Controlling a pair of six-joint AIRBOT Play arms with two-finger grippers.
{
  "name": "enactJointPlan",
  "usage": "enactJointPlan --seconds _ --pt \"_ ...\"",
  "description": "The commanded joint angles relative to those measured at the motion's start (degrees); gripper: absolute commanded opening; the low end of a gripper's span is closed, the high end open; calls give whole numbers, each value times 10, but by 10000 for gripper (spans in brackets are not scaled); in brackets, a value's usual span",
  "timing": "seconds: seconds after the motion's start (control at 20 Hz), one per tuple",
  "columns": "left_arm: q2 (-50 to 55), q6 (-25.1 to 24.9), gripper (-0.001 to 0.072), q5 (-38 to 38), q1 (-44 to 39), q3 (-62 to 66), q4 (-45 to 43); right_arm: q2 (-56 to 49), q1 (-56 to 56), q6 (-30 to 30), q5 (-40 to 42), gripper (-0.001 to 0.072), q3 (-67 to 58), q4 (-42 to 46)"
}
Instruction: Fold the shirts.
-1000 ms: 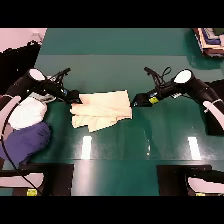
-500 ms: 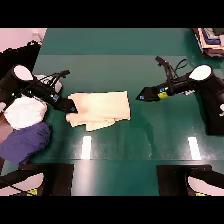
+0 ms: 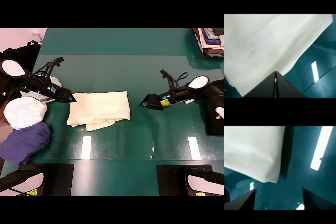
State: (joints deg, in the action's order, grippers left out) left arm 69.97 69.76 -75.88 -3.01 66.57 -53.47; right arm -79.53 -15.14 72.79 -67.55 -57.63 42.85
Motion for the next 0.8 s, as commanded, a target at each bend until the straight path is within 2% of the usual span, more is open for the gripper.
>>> enactJointPlan --seconds 0.0,0.15,0.25,0.4,0.45,0.55,0.6,0.65,0.75 --pt "-3 3 38 30 1 5 31 -76 -19 -32 37 655 3 -78" --pt "-3 3 38 35 1 5 31 -159 -71 -39 46 653 -60 -110" --pt "-3 3 38 35 1 5 31 -207 -101 -38 45 580 -106 -143" --pt "-3 1 38 35 1 5 31 -265 -133 -36 38 574 -169 -167" --pt "-3 -3 38 35 1 5 31 -278 -141 -36 35 518 -186 -166" --pt "-2 -4 28 35 1 5 31 -291 -150 -37 29 282 -212 -161" --pt "-2 -3 27 37 0 5 31 -291 -151 -39 30 118 -219 -161" --pt "-2 -3 26 47 -7 5 28 -288 -148 -39 29 16 -227 -161" --pt "-2 0 26 71 -40 5 28 -268 -132 -39 35 16 -236 -156"
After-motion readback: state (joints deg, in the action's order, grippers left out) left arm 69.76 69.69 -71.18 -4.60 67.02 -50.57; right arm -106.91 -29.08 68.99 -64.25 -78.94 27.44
